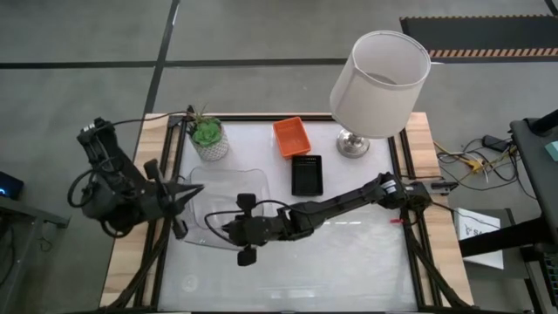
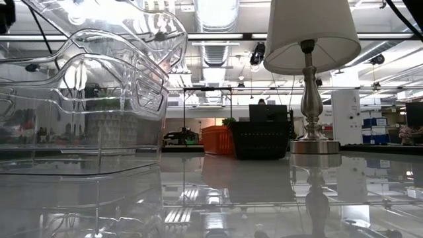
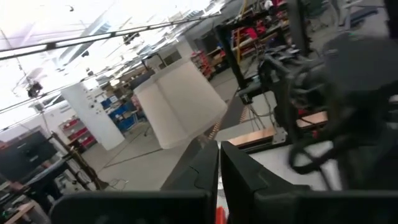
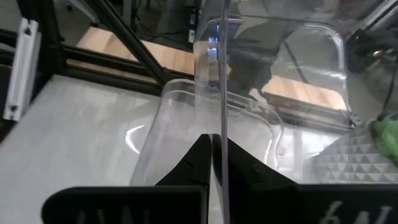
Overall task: Stack baskets by color
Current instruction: Stack the right transparent bin on the stacked transparent bins
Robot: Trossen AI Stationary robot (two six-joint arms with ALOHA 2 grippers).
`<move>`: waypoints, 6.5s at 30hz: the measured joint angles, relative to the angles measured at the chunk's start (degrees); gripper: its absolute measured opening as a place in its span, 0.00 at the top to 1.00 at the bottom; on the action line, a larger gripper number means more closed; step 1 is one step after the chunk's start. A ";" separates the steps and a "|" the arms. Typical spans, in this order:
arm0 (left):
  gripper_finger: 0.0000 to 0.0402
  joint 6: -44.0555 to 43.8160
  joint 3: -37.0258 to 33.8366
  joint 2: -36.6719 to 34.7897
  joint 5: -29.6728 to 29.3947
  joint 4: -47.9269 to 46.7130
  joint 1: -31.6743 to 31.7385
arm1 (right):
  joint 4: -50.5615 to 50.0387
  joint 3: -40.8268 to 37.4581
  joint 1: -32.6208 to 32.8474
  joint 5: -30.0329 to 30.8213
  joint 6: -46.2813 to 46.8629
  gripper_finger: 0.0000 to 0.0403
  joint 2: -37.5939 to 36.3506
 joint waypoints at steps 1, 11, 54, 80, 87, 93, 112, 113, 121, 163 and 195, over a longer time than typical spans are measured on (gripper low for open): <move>1.00 -0.02 0.12 0.30 -0.43 0.00 -1.25 | -0.02 0.00 -0.01 0.31 -0.62 0.98 0.00; 1.00 -2.75 2.92 1.92 -9.59 0.66 -19.41 | -0.80 0.00 0.01 0.53 -3.58 0.98 0.00; 0.74 -75.10 -17.60 -12.30 -13.15 0.76 -20.75 | -2.21 0.50 1.54 0.53 -5.06 0.98 -0.15; 0.67 -75.21 -19.53 -10.02 -13.16 4.22 -15.96 | -2.12 0.48 0.49 2.10 -4.61 0.98 -0.15; 0.67 -75.06 -19.53 -8.58 -13.05 5.20 -14.15 | -2.16 0.48 0.51 2.10 -4.55 0.98 -0.15; 0.75 -75.08 -19.51 -8.37 -13.03 5.22 -13.87 | -2.16 0.48 0.51 2.10 -3.75 0.98 -0.15; 0.94 -74.36 -19.45 -8.53 -12.71 5.05 -13.83 | -0.92 0.42 0.51 1.92 -3.51 0.79 -0.15; 0.94 -73.63 -19.33 -8.72 -12.58 5.05 -13.93 | -0.92 0.42 0.51 1.78 -3.55 0.80 -0.15; 0.94 -64.73 -17.66 -11.38 -10.32 5.19 -14.60 | -1.67 0.42 0.54 -2.99 -4.64 0.97 -0.13; 0.94 -19.50 -4.98 3.72 0.31 6.32 -15.14 | 7.87 -7.21 -2.68 -6.97 -0.92 0.71 -0.02; 0.94 -36.12 -3.77 11.67 35.19 2.30 8.17 | 0.62 -36.33 10.25 2.09 4.48 0.72 -29.42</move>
